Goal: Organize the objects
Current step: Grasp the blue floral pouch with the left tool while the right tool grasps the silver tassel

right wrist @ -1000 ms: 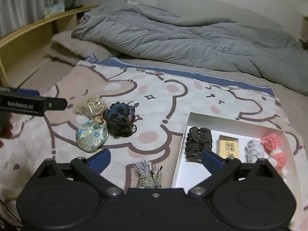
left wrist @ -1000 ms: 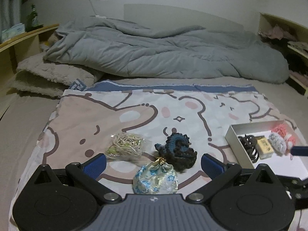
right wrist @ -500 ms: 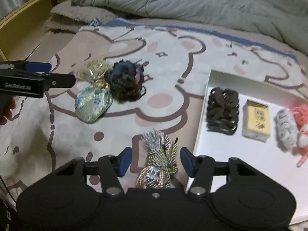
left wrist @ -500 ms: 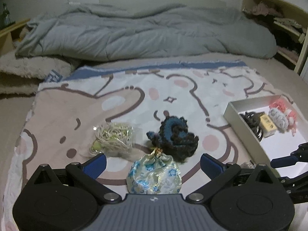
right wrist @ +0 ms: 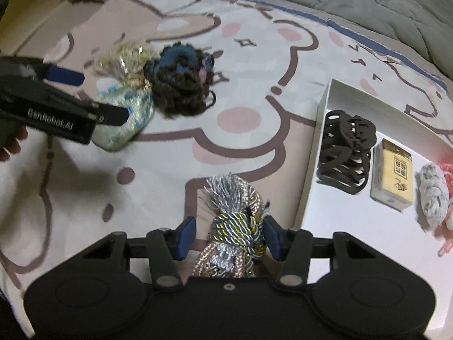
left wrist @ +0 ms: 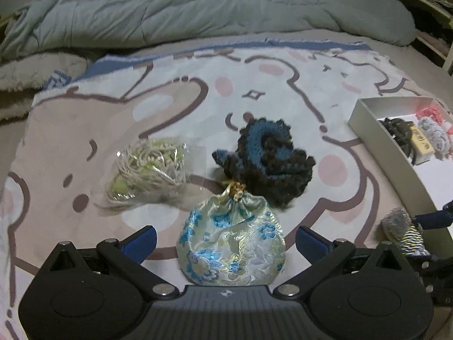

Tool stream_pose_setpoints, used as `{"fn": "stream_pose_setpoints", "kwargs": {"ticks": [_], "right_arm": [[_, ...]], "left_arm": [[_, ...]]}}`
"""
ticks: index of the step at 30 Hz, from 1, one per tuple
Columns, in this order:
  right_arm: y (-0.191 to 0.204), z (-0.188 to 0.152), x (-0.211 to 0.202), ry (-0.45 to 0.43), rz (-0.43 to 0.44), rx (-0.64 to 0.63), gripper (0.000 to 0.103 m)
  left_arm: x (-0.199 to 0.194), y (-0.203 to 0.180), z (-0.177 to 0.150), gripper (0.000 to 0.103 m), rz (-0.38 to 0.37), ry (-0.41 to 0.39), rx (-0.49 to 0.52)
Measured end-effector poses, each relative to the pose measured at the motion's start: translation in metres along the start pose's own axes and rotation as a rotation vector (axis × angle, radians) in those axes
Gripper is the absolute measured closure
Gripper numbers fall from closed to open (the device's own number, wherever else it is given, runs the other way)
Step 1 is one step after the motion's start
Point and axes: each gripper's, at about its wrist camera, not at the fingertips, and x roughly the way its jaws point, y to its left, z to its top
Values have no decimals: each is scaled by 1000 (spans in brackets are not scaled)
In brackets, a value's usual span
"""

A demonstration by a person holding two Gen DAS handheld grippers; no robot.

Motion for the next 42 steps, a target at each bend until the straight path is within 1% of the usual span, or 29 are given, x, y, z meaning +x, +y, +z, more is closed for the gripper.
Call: {"fn": "stream_pose_setpoints", "kwargs": {"ticks": [4,6,9,11,12,13,18,21,23,26,28,30,32,33,36,39,42], "right_arm": [[4,0,8,19,-23,-38,49],[6,0,11,24,-38,-58,57],[6,-1,14,28,-41,-79,58],[6,0,13,25,-39,-81,59],[6,0,12,23,-35,-80,59],[6,0,11,20,-27,-80,59],[8,1,2,-11,50,-75,59],[15,1,-3,-25,103,-103,59],[22,0,-4,-15,134,-132,59],[32,-4,-4,4,148,-177,59],[36,-6,-5,7,144,-187,59],[36,-8,-4,6,126,-166,58],[36,-10,-1,15,95,-143,56],[36,-11,0,17,86,-131,50],[33,-13,2,30,66,-75,41],[27,-16,6,57,72,30,40],[21,-20,10,77,96,127,41]], "left_arm": [[15,-1,-1,0,7,44,2],[23,1,-2,0,13,62,3],[28,5,-3,1,-9,76,-10],[28,6,-2,8,-26,79,-24],[28,7,-1,16,-50,85,-38],[28,7,-1,17,-64,92,-55],[23,5,-4,18,-66,121,-76],[17,4,-8,18,-71,148,-74],[12,3,-13,18,-81,172,-68],[4,0,-22,18,-103,228,-49],[1,-5,-28,18,-111,260,-16],[-1,-13,-33,18,-96,260,24],[-2,-17,-36,17,-81,253,32],[-1,-17,-37,17,-76,250,29],[3,-20,-38,13,-49,245,17],[10,-21,-36,11,-18,262,-8],[13,-20,-33,12,-6,271,-42]]}}
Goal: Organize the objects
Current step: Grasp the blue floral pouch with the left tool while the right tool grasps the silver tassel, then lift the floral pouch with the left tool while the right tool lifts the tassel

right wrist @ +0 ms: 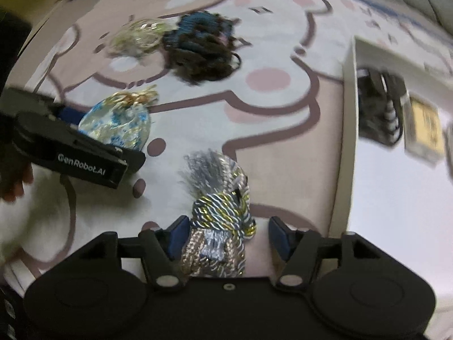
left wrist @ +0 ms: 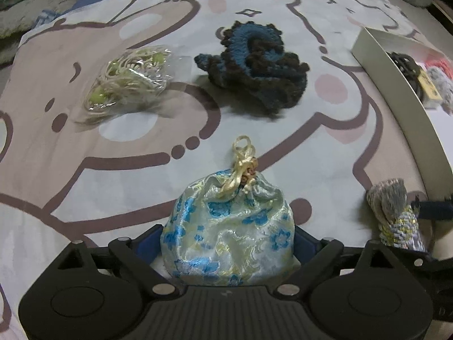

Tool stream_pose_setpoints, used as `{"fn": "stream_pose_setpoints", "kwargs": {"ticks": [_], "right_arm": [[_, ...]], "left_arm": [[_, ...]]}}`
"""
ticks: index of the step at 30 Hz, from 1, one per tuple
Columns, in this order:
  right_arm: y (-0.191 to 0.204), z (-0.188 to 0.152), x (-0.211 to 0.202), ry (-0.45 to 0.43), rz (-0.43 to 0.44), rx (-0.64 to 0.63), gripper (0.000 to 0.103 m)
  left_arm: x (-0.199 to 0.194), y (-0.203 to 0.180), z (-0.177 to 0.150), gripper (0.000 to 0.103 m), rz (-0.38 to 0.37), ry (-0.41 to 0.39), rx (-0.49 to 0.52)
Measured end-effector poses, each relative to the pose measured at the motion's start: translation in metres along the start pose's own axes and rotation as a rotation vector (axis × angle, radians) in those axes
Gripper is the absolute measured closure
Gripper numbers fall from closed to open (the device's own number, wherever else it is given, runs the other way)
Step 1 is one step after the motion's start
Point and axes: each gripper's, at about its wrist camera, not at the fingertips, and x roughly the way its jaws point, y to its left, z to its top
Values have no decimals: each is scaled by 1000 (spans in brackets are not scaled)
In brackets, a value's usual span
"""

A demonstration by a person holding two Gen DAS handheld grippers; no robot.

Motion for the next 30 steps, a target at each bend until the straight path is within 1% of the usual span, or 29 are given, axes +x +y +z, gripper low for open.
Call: {"fn": "stream_pose_setpoints", "kwargs": {"ticks": [1,2,3,5,8,11,16,21,27,30], "right_arm": [[0,0,-1,-7,-2,8,42],[-1,0,-1,-10,4,15,49],[-1,0,-1,-11,27,24,53],[0,1,0,-13,24,13,53],[7,1,-1,-25,8,-51,54],[8,3,-6,-47,9,-76,54],[2,9,-24,-109,13,-67,54],[-3,13,-47,-197,4,-70,54],[-8,12,-69,-267,4,-66,54],[-11,11,-81,-301,4,-55,54]], "left_arm": [[0,2,1,15,-9,-1,-17],[0,4,2,17,-21,-2,-34],[-1,7,2,18,-32,-1,-52],[-1,10,2,18,-44,-5,-68],[-4,12,1,18,-48,-12,-68],[-11,11,0,18,-50,-31,-68],[-30,10,-3,18,-55,-89,-82],[-46,9,-4,18,-69,-131,-113],[-75,7,-13,18,-63,-207,-114],[-89,3,-18,18,-56,-243,-96]]}}
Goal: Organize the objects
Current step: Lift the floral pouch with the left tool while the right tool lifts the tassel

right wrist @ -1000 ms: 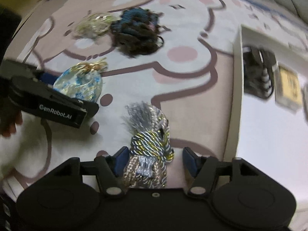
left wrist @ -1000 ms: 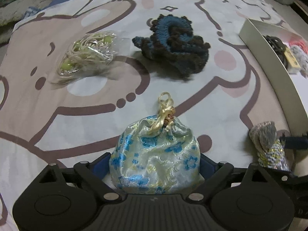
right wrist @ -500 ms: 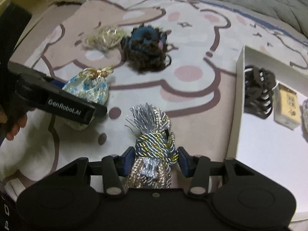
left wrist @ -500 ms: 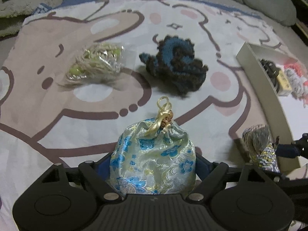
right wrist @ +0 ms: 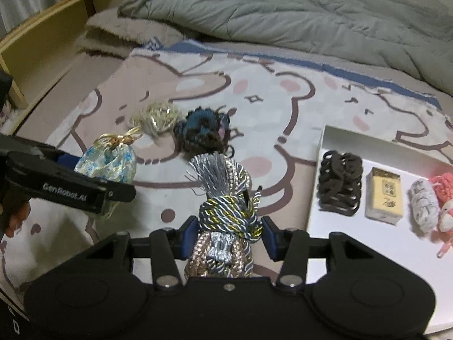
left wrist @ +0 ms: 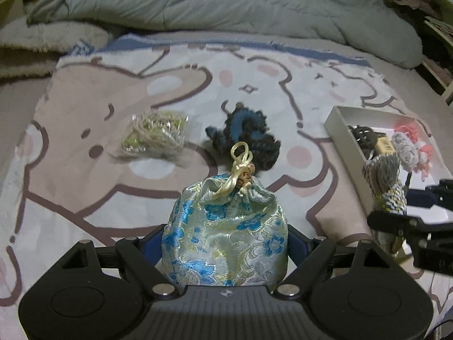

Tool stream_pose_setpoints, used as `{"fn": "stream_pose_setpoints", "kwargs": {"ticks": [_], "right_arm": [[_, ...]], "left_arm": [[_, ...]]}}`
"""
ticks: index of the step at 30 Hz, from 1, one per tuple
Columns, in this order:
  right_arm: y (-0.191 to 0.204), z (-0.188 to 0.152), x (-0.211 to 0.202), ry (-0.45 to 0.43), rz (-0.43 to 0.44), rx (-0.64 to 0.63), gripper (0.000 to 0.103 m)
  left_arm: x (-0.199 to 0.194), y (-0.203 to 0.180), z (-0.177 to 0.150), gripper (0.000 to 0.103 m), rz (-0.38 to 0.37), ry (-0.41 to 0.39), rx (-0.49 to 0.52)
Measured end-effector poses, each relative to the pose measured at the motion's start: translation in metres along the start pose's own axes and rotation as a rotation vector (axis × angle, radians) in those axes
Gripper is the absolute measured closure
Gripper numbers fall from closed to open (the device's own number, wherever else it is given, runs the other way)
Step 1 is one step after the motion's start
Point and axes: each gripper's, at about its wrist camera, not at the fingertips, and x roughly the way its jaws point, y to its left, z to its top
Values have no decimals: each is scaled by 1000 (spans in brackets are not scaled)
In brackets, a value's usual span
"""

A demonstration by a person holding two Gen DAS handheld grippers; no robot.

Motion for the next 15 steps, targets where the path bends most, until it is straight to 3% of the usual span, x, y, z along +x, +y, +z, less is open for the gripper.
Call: {"fn": "stream_pose_setpoints", "kwargs": {"ticks": [15], "right_arm": [[-9,0,-52,-149,-29,47,54]], "left_arm": [[-63,-18,-6,18,-5,-182,-7]]}}
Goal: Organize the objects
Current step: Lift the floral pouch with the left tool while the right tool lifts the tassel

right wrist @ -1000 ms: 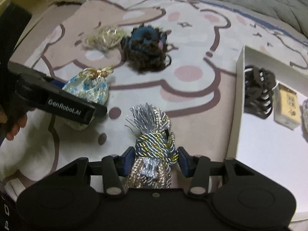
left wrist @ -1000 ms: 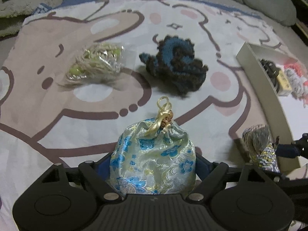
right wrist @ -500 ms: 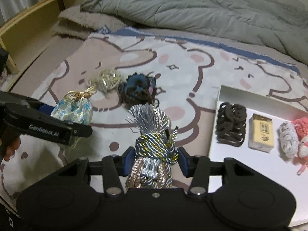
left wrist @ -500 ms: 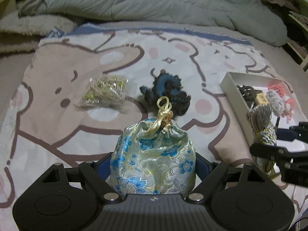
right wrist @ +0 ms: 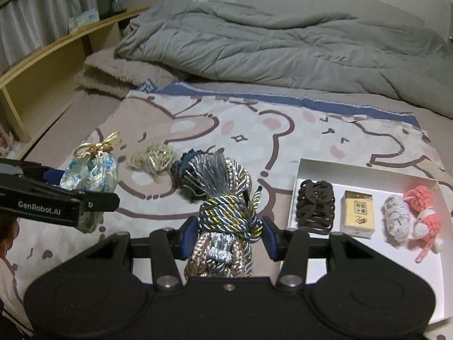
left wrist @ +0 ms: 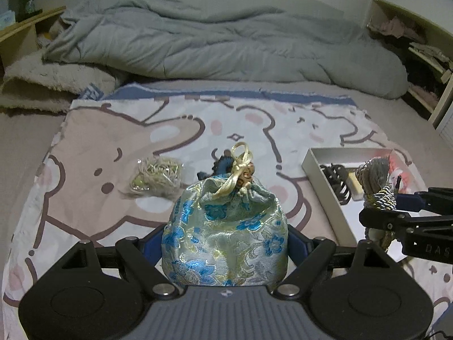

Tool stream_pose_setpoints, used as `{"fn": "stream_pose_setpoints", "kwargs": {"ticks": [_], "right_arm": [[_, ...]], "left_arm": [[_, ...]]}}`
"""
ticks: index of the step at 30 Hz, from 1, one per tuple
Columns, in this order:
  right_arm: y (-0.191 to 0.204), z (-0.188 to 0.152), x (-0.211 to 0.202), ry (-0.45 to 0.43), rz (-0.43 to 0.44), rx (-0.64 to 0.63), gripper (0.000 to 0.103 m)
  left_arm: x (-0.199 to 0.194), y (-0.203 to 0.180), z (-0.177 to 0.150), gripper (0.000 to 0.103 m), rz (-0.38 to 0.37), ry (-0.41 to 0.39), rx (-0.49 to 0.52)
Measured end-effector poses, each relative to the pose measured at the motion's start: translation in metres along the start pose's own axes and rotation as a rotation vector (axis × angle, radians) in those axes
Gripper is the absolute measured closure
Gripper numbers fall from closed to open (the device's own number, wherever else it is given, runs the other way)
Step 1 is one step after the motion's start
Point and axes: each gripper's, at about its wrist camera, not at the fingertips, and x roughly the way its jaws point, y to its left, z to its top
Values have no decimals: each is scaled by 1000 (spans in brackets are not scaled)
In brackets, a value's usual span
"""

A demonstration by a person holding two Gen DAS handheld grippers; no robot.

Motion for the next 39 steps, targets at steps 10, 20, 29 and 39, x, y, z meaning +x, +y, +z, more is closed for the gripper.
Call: {"fn": "stream_pose_setpoints", "kwargs": {"ticks": [10,20,29,39], "right_arm": [[-10,3,-25,-79,-9,34,54],[-25,0,-39,-109,-30,36,54],[-54,-7,-48,-109,-85,39,54],[-94,-18,-57,-103,-158,66,54]], "left_arm": [[-19,-11,2,18,-9,-65,-13],[-18,-29,6,18,-22,-90,-13],[-6,-57,10,18,-60,-86,3],[8,-95,12,18,-121,-79,32]]}}
